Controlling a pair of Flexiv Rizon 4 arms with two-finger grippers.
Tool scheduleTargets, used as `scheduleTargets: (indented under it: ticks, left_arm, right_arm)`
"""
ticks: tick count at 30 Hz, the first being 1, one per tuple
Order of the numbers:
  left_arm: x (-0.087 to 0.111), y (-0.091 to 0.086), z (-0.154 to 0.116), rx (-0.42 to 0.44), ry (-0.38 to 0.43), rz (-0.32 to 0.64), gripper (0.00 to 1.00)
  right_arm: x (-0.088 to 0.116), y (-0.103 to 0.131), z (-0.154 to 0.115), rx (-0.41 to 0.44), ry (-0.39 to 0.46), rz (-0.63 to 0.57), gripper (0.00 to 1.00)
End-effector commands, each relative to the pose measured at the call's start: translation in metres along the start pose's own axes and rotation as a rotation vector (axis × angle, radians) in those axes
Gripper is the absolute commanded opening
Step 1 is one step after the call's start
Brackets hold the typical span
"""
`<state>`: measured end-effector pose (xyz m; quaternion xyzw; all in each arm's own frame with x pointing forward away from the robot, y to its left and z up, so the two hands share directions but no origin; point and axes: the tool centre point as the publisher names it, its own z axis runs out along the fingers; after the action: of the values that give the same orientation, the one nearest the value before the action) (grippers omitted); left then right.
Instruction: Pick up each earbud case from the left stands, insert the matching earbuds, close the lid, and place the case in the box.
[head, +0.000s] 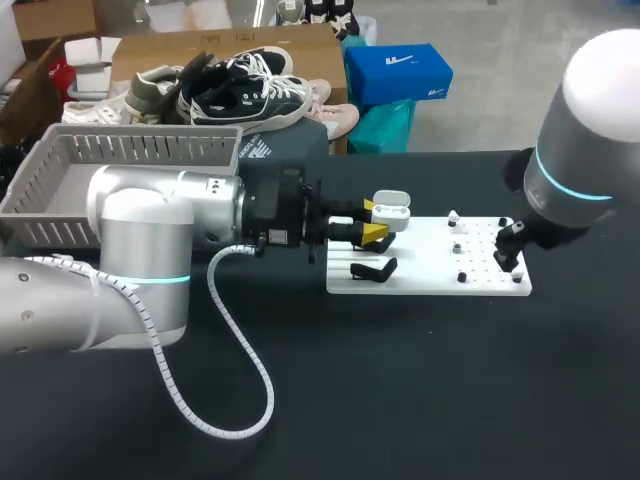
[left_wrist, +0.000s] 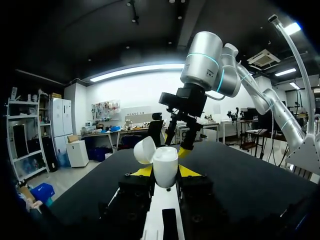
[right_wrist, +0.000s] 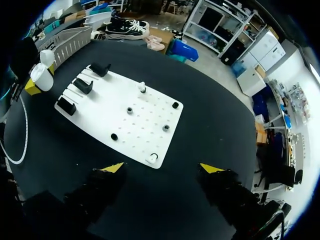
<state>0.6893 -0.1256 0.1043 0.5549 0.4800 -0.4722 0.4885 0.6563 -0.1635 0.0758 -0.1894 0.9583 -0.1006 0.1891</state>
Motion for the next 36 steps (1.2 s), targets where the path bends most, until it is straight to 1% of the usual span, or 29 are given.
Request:
scheduleTargets:
  ticks: [1,4,6,9,12,14,15,16,24,33,36]
  left_arm:
    - [0.001,0.001,0.000,0.001,-0.002,0.001,0.00]
    - [0.001,0.001,0.000,0.001,-0.002,0.001,0.00]
    - [0.001,0.001,0.000,0.001,-0.002,0.001,0.00]
    - [0.001,0.001,0.000,0.001,-0.002,0.001,0.00]
    - [0.001,0.001,0.000,0.001,-0.002,0.001,0.00]
    - [0.001,0.001,0.000,0.001,-0.002,0.001,0.00]
    - [0.001,0.001,0.000,0.001,-0.002,0.001,0.00]
    - [0.001,0.001,0.000,0.001,-0.002,0.001,0.00]
    - [0.001,0.001,0.000,0.001,-0.002,0.001,0.00]
    - [0.001,0.001,0.000,0.001,-0.002,0.001,0.00]
    - [0.001,0.001,0.000,0.001,-0.002,0.001,0.00]
  right_arm:
    - [-0.003,0.012,0.011,0.131,0.034,0.001,0.87]
    - [-0.002,0.016,0.017,0.126,0.069,0.004,0.85]
    - [0.000,0.017,0.022,0.125,0.094,0.011,0.79]
    - [0.000,0.018,0.028,0.121,0.119,0.015,0.75]
    - [0.000,0.018,0.031,0.118,0.133,0.028,0.59]
    - [0.000,0.020,0.034,0.115,0.142,0.036,0.58]
    - [0.000,0.021,0.035,0.114,0.147,0.042,0.55]
    - [0.001,0.021,0.036,0.113,0.150,0.045,0.49]
    - [0.007,0.022,0.042,0.112,0.171,0.071,0.44]
    - [0.009,0.021,0.048,0.111,0.181,0.083,0.42]
    - [0.009,0.020,0.049,0.113,0.183,0.085,0.39]
